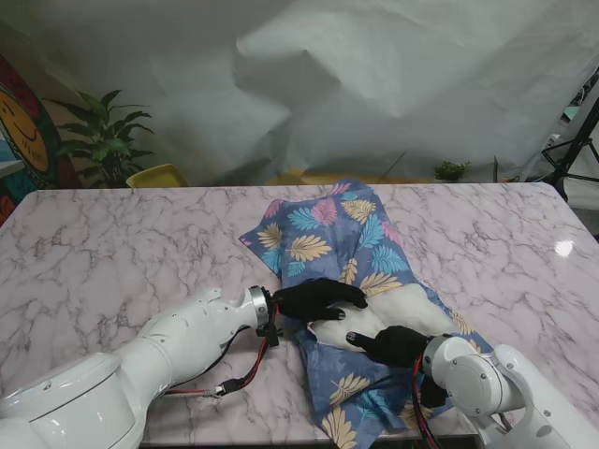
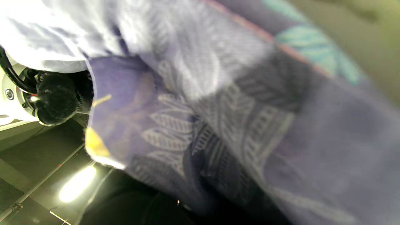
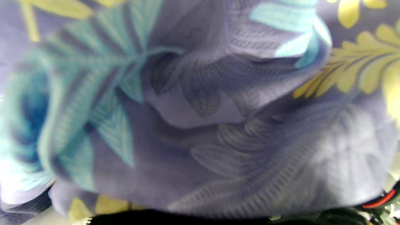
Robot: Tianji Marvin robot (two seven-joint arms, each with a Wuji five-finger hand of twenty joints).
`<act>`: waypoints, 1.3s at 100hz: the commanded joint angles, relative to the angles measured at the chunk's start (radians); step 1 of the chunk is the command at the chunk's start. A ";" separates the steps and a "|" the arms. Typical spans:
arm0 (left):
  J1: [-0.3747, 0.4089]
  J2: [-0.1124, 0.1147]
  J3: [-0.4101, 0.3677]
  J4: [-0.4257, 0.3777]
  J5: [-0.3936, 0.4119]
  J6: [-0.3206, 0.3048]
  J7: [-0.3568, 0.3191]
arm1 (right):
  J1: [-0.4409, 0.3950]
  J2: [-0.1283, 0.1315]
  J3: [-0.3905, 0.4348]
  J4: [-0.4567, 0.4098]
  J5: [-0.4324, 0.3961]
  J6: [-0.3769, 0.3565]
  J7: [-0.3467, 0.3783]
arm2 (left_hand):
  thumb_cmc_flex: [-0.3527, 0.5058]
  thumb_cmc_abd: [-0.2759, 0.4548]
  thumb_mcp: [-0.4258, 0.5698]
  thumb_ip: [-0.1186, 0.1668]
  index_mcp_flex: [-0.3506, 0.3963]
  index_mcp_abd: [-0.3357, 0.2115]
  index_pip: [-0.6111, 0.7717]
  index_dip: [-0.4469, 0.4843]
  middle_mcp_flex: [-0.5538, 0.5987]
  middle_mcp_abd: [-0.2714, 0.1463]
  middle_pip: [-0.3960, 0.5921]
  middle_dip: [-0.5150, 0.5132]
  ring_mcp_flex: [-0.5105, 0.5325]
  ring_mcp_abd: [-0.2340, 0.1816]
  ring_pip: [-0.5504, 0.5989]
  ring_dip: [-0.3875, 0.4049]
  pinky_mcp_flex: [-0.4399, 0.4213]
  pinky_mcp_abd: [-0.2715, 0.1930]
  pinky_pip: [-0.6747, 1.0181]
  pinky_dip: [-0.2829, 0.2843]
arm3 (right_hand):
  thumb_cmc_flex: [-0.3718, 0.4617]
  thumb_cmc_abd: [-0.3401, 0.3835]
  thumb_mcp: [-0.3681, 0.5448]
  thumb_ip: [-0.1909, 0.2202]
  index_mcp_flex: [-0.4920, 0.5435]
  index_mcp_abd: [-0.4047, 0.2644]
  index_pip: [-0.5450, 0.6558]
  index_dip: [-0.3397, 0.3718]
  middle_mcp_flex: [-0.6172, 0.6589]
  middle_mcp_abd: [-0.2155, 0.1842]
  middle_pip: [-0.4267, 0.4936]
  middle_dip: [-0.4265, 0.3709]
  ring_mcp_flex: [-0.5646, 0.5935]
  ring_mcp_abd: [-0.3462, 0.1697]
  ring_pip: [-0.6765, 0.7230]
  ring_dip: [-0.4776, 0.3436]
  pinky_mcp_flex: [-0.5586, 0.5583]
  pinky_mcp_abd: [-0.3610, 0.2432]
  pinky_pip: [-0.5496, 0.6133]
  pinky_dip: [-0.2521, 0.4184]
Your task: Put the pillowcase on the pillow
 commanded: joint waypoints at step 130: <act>0.031 0.015 0.006 -0.007 -0.017 0.011 -0.035 | 0.160 -0.047 -0.065 0.200 -0.455 -0.216 -0.691 | 0.054 0.044 -0.075 0.005 0.022 -0.022 0.005 0.005 0.030 0.006 0.012 0.005 0.096 0.072 0.080 0.055 0.029 0.121 0.162 0.011 | 0.008 0.016 0.009 0.031 0.030 -0.121 0.044 0.084 0.057 -0.089 0.005 0.018 0.029 -0.081 0.047 0.038 0.075 -0.008 0.076 -0.077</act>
